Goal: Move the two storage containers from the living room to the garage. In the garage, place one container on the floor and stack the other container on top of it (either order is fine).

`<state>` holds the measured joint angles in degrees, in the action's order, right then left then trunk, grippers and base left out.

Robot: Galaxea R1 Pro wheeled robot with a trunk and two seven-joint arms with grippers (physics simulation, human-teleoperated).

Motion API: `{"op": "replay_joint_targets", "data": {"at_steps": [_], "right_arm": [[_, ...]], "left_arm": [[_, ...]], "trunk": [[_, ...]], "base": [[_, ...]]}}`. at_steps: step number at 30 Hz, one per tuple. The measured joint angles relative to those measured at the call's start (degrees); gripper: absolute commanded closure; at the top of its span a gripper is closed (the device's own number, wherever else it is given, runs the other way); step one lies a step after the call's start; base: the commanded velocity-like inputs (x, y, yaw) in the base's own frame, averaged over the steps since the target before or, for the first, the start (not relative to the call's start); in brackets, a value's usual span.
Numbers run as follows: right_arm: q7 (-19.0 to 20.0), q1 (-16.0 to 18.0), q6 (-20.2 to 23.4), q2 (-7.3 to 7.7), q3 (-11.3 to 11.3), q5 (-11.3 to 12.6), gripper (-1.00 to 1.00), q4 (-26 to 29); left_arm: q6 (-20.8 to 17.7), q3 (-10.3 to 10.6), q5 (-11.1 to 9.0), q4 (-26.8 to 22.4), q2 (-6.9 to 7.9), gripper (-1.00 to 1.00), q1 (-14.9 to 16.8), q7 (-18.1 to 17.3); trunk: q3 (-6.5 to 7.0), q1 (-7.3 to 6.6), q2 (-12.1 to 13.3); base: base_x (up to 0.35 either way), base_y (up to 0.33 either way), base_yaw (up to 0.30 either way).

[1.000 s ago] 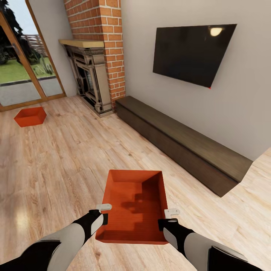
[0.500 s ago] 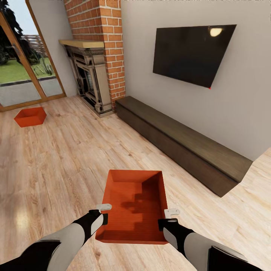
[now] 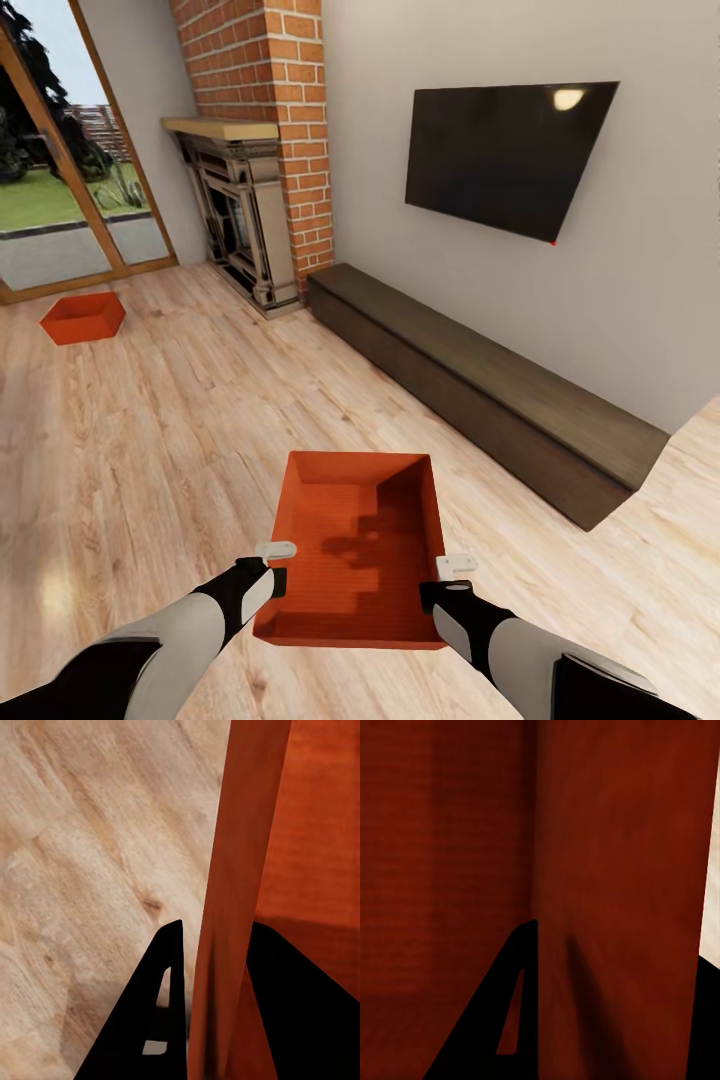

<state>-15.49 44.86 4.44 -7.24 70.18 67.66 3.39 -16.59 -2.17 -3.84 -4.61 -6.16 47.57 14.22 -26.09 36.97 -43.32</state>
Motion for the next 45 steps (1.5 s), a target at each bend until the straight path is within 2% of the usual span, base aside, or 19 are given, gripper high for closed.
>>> {"op": "replay_joint_targets", "data": {"at_steps": [45], "right_arm": [[0.0, 0.0, 0.0, -0.06, 0.0, -0.1, 1.00, -0.1]], "left_arm": [[0.0, -0.1, 0.1, 0.0, 0.03, 1.00, 0.0, -0.1]], "trunk": [[4.16, 0.00, 0.0]], "base": [[0.000, 0.000, 0.000]]}}
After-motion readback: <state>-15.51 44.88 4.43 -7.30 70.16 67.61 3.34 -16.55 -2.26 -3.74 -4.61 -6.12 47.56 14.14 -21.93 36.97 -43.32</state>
